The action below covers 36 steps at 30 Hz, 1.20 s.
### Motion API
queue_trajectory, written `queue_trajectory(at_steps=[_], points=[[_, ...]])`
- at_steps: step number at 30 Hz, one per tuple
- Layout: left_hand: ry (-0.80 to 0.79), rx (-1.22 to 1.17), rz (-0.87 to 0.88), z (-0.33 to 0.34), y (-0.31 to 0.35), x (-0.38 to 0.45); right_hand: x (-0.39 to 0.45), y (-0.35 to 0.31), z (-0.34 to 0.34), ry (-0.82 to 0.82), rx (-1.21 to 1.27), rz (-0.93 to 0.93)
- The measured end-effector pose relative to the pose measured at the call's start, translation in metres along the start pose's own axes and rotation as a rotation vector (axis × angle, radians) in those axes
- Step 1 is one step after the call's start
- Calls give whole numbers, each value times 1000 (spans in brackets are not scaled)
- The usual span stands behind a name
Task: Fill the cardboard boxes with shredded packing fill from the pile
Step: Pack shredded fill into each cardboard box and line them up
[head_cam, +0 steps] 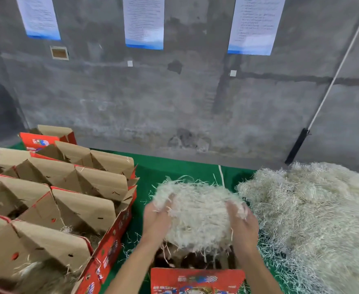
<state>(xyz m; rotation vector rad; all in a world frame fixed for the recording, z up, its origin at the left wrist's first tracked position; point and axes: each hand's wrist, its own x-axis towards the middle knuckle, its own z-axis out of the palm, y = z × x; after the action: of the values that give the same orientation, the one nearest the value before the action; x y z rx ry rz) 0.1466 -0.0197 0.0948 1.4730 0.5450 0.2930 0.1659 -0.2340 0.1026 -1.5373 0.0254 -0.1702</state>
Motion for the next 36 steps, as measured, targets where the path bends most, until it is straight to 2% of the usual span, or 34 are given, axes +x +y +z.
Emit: queue_trajectory(at_steps=[2, 4, 6, 9, 11, 14, 16, 17, 18, 20, 21, 23, 25, 27, 29, 31, 32, 33, 34, 36], points=[[125, 27, -31, -20, 6, 19, 12, 1, -16, 113, 73, 68], [152, 167, -124, -19, 6, 26, 16, 5, -15, 90, 113, 170], [29, 355, -114, 3, 3, 15, 8, 3, 10, -73, 77, 203], [-170, 401, -94, 43, -9, -17, -14, 2, 47, -279, -39, 168], [-156, 253, -105, 35, -8, -16, -9, 2, 39, -289, -80, 87], [-34, -113, -99, -17, 9, 5, 14, -14, -8, -63, -3, 65], [41, -137, -156, -50, 12, 27, 26, -16, -38, 82, 15, 89], [12, -81, -197, -56, 11, 33, 31, -13, -40, 92, 14, 97], [-79, -75, -210, -52, 13, 36, 31, -14, -33, 43, 21, 111], [-341, -165, -246, -24, 6, 26, 21, -15, -2, -176, 147, 191], [-391, -118, -224, -6, 1, 16, 11, -14, 16, -281, 181, 222], [-311, -70, -230, 18, -14, 7, -6, -5, 41, -333, 68, 136], [-223, -118, -366, 22, -22, 8, -7, -1, 49, -255, -10, 3], [-194, -195, -424, 18, -14, 17, 0, -1, 42, -182, -26, -17], [-195, -299, -394, 12, -9, 18, 4, 1, 33, -177, -46, -22], [-187, -391, -392, 13, -11, 11, -10, -1, 41, -379, -157, -41], [-187, -386, -386, 19, -12, 7, -15, 1, 49, -428, -217, -12], [-179, -349, -350, 26, -11, 2, -16, 0, 55, -393, -188, 24], [-171, -286, -290, 31, -6, -1, -13, 1, 56, -310, -185, -17], [-103, -91, -45, 30, 11, -1, 10, -2, 56, -100, -214, -27]])
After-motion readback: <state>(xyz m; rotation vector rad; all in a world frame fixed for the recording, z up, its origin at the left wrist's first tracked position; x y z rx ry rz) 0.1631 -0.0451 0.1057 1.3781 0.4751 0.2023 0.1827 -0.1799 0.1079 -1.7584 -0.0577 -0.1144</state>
